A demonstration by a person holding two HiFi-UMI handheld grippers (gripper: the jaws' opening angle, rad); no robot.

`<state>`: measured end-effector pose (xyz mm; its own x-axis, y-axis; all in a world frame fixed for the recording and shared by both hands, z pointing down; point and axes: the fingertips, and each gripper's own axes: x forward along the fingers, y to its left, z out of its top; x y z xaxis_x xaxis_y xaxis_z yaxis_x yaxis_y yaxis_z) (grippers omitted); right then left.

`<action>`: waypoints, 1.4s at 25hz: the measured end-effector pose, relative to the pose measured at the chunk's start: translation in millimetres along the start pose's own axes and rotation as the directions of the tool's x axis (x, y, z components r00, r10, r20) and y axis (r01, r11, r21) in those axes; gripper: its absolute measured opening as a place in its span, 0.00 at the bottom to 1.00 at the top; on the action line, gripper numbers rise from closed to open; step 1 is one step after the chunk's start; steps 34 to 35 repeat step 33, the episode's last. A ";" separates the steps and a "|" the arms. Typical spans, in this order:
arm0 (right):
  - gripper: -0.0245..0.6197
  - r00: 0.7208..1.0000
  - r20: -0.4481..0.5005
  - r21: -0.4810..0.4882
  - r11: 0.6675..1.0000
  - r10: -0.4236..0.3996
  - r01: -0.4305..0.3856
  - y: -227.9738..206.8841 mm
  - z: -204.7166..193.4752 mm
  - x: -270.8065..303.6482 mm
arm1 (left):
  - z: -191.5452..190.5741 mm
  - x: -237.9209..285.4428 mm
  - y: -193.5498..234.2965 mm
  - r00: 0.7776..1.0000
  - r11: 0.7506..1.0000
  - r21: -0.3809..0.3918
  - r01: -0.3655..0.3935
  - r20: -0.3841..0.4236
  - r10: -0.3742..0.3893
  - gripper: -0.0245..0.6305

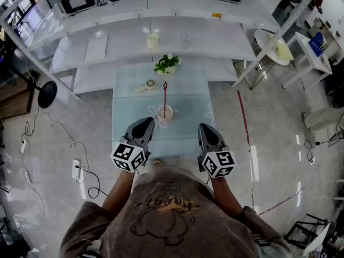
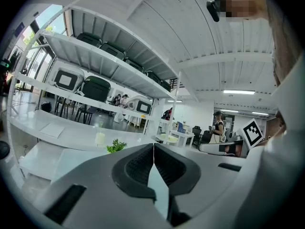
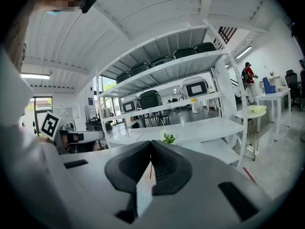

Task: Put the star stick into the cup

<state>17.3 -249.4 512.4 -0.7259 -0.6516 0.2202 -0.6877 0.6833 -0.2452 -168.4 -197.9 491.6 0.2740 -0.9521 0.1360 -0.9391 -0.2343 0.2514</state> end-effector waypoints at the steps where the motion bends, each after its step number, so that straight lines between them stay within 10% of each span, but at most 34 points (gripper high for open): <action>1: 0.04 1.000 0.000 0.001 1.000 0.000 0.000 0.1 -0.2 0.2 | 0.0 0.0 -0.6 1.000 1.000 -0.003 -0.001 0.002 0.001 0.07; 35: 0.04 1.000 -0.011 0.020 1.000 -0.004 0.004 -0.3 -5.7 -0.6 | -2.9 -4.2 -2.3 0.999 0.998 -0.059 -0.036 0.004 0.036 0.07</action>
